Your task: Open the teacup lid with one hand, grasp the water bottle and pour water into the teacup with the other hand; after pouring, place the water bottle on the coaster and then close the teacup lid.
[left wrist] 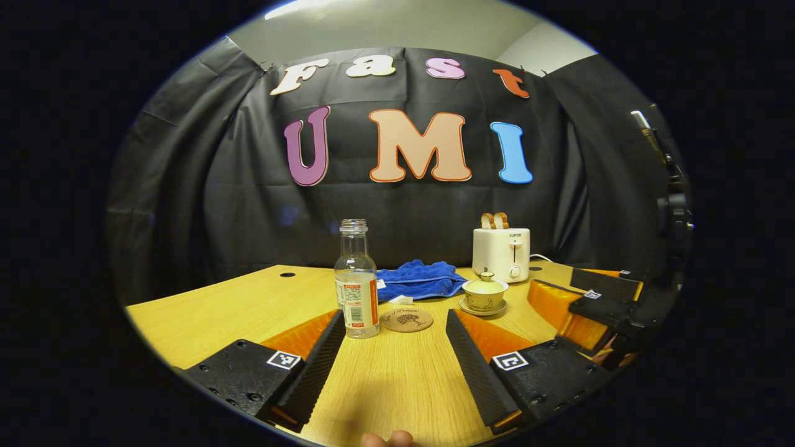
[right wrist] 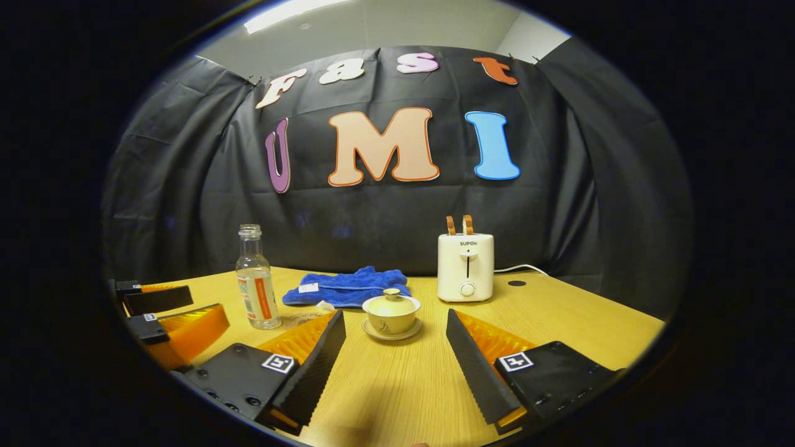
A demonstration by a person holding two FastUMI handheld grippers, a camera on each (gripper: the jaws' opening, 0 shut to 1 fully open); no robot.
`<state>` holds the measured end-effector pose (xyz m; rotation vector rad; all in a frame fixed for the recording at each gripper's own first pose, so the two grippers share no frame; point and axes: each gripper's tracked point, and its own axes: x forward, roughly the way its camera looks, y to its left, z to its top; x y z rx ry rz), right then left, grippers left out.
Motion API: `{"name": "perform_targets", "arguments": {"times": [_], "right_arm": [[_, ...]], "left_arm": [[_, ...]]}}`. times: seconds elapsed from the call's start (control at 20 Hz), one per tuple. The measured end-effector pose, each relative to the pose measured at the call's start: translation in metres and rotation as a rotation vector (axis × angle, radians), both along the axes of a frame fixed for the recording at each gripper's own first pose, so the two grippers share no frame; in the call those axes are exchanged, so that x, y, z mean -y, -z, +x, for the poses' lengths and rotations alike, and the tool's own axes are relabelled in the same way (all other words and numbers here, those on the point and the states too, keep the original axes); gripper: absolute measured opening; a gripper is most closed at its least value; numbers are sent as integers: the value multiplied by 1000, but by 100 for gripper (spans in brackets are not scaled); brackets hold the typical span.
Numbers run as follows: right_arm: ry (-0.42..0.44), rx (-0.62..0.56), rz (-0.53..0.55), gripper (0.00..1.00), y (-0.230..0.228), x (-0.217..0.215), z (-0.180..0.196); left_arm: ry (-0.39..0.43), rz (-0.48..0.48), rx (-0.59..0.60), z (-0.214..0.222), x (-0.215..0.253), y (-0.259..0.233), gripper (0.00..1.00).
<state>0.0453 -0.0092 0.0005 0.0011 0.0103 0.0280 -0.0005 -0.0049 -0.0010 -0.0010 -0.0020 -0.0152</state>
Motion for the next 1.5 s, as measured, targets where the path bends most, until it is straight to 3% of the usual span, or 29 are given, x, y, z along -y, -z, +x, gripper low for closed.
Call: {"name": "perform_targets", "arguments": {"times": [0.35,0.55,0.8,0.95,1.05,1.2,1.35,1.5], "right_arm": [[-12,-7,-2,100,7,-11,83],[-5,-71,-11,100,16,-16,141],[-14,-124,-15,100,25,-19,175],[-33,-128,-14,100,24,-24,176],[-34,-124,-16,82,26,-24,181],[-33,-135,-14,82,29,-24,184],[-30,-152,-18,47,30,-24,185],[-42,-173,-15,46,34,-25,187]], "left_arm": [[8,-2,-1,-1,1,0,96],[9,-1,-2,0,1,0,95],[9,-1,-2,0,0,0,96],[9,-1,-2,-1,0,0,95],[9,-1,-2,-1,0,0,96],[9,-1,-2,0,0,-1,95],[9,0,-1,-1,0,0,96],[9,-1,-1,0,0,-1,96]]}}
